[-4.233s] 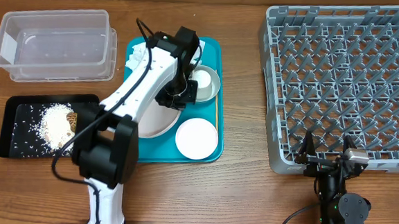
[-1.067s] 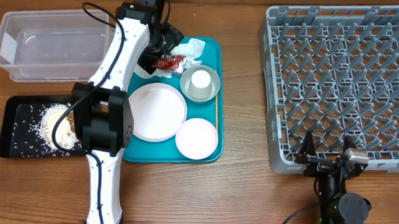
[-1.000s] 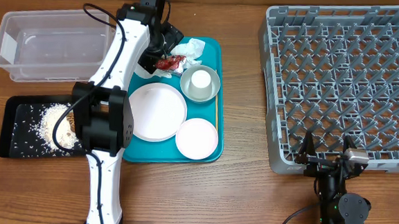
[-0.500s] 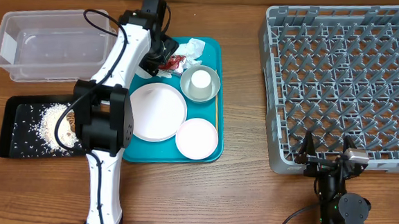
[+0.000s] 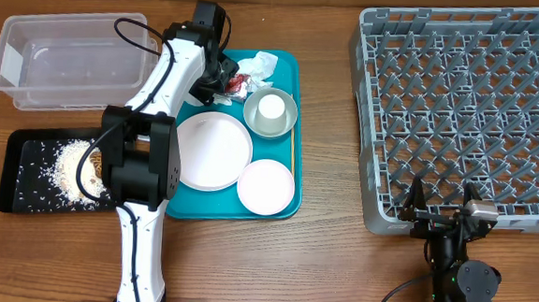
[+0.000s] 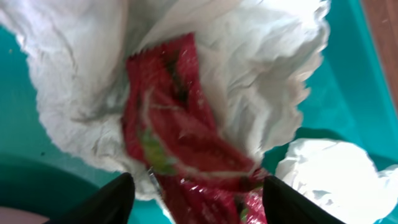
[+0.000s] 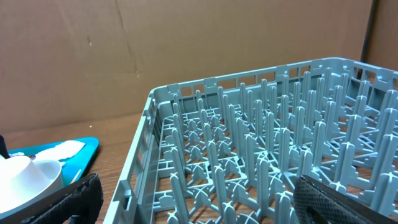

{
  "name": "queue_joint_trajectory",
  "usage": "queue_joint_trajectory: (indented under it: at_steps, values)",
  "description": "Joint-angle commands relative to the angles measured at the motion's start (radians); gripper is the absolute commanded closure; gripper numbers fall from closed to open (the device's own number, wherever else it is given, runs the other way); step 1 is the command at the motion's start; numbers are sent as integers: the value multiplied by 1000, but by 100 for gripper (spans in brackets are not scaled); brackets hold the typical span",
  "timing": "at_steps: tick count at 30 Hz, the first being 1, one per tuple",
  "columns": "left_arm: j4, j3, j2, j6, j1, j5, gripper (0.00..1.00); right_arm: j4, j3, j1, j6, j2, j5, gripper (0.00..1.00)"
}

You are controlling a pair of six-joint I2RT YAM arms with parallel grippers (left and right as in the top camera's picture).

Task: Sort waste into correct bins and load items into the dishwasher
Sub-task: 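Grasp the red wrapper on the teal tray with the left gripper, then carry the red wrapper left and drop it into the clear bin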

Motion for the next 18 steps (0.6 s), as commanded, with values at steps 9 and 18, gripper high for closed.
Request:
queue_joint_trajectory:
  at_steps: [9,18]
  values:
    - [6,-10,7,10,0,-26,77,5,-10,3,-3,-10,1,0]
    - [-16,18,-13,37,1,98,96,5,-10,3,-3,-10,1,0]
